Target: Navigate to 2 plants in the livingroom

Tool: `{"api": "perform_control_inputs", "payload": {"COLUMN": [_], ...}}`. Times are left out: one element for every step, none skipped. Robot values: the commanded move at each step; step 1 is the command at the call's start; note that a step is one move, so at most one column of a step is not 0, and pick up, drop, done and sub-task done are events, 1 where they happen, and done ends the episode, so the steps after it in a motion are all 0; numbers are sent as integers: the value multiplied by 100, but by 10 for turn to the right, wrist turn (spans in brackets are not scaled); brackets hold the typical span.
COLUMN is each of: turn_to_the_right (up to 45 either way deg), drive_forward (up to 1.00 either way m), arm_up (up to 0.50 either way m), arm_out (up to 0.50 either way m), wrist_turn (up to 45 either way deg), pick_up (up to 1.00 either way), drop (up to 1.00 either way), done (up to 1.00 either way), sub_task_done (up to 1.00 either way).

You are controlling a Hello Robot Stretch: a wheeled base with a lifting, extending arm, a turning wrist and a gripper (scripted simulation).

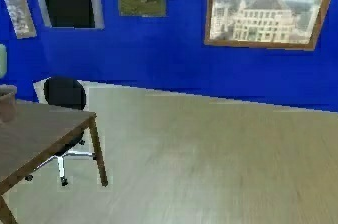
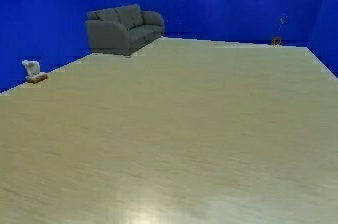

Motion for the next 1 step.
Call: {"api": "perform_control_inputs", "payload": {"turn_to_the_right": [-390], "drive_forward": [0], "arm_up": [0], "arm_out": [0], "wrist_turn": [0], "pick_up": [0], "drop": [0], "done": [0], "sub_task_done": [0]}}
